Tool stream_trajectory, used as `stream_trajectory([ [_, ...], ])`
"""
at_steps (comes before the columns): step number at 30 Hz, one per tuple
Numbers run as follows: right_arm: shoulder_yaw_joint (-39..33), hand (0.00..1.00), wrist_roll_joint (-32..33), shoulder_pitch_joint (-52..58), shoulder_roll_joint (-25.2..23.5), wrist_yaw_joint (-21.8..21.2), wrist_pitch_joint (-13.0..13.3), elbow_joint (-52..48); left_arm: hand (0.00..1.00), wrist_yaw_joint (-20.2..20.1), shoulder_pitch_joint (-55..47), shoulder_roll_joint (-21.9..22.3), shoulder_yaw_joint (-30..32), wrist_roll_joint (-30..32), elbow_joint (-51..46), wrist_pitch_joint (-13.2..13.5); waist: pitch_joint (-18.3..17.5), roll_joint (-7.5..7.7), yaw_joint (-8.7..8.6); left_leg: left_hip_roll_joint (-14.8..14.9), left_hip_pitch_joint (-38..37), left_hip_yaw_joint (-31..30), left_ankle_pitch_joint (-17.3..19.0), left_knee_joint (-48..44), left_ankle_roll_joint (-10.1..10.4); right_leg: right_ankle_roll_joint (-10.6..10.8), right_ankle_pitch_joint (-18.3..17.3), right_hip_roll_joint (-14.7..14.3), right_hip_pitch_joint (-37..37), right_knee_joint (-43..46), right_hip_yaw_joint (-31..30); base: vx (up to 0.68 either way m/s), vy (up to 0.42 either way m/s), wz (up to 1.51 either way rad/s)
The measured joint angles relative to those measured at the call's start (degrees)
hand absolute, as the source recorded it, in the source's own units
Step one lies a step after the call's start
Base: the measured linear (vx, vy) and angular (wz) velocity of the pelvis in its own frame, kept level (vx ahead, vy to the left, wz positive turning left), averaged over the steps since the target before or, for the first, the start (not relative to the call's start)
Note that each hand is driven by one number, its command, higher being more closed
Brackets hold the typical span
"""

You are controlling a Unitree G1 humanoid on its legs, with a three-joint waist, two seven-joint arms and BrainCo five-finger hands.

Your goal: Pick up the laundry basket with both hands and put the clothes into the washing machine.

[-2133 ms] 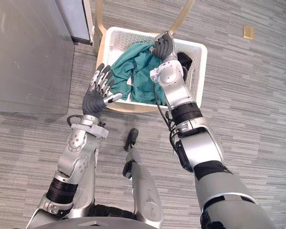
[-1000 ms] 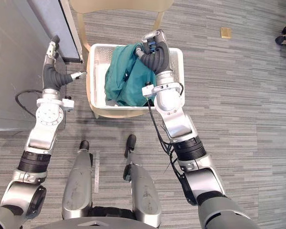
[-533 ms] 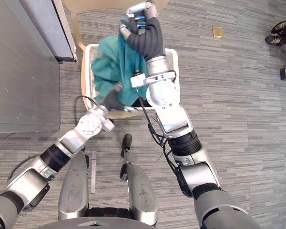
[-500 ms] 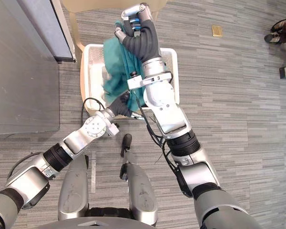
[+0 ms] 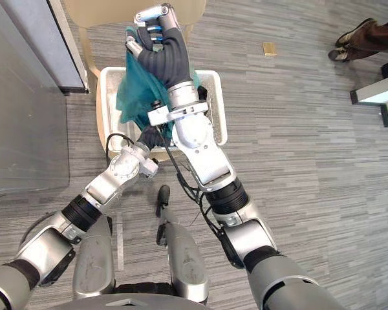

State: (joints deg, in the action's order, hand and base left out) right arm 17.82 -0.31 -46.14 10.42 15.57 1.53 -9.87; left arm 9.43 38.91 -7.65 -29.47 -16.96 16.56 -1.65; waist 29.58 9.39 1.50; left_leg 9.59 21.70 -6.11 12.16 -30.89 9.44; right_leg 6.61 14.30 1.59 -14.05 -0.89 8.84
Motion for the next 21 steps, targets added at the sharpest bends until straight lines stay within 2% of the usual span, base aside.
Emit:
stream_trajectory([
  [5, 0.1, 1.0, 0.0, 0.1, -1.7, 0.0, 0.8, 2.2, 0.0, 2.9, 0.0, 4.0, 7.8, -2.5, 0.6, 1.2, -0.2, 0.32, -0.08, 0.0, 0.1, 0.1, 0.2, -0.2, -0.1, 0.1, 0.0, 0.1, 0.0, 0.0, 0.0, 0.0, 0.0, 0.0],
  [6, 0.1, 1.0, 0.0, 0.2, -1.7, 0.0, 0.8, 2.4, 1.0, 3.1, 0.0, 4.5, 8.9, -3.0, 0.7, 1.4, -0.2, 0.32, -0.12, 0.0, 0.1, 0.1, 0.3, -0.4, -0.1, 0.1, 0.0, 0.1, 0.0, 0.0, 0.0, 0.0, 0.0, 0.0],
  [15, 1.5, 1.0, 0.0, 1.2, -5.7, 0.8, 1.4, 4.7, 1.0, 7.7, 1.8, 9.2, 18.2, -3.1, 0.9, 2.4, -0.3, 0.31, -1.19, 0.1, 0.7, 0.8, 1.5, -2.1, -0.5, 0.1, -0.1, 0.1, -0.2, 0.0, -0.5, 0.01, 0.026, -0.03],
  [21, 1.7, 1.0, 0.0, 2.8, -5.6, 1.4, 1.6, 4.7, 1.0, 9.3, 2.6, 11.1, 24.4, -2.9, 1.1, 3.0, -0.3, 0.24, -1.87, 0.3, 1.2, 1.4, 1.5, -2.0, -0.5, -0.5, 0.5, 0.0, -0.9, -0.2, -0.7, 0.01, 0.007, -0.03],
])
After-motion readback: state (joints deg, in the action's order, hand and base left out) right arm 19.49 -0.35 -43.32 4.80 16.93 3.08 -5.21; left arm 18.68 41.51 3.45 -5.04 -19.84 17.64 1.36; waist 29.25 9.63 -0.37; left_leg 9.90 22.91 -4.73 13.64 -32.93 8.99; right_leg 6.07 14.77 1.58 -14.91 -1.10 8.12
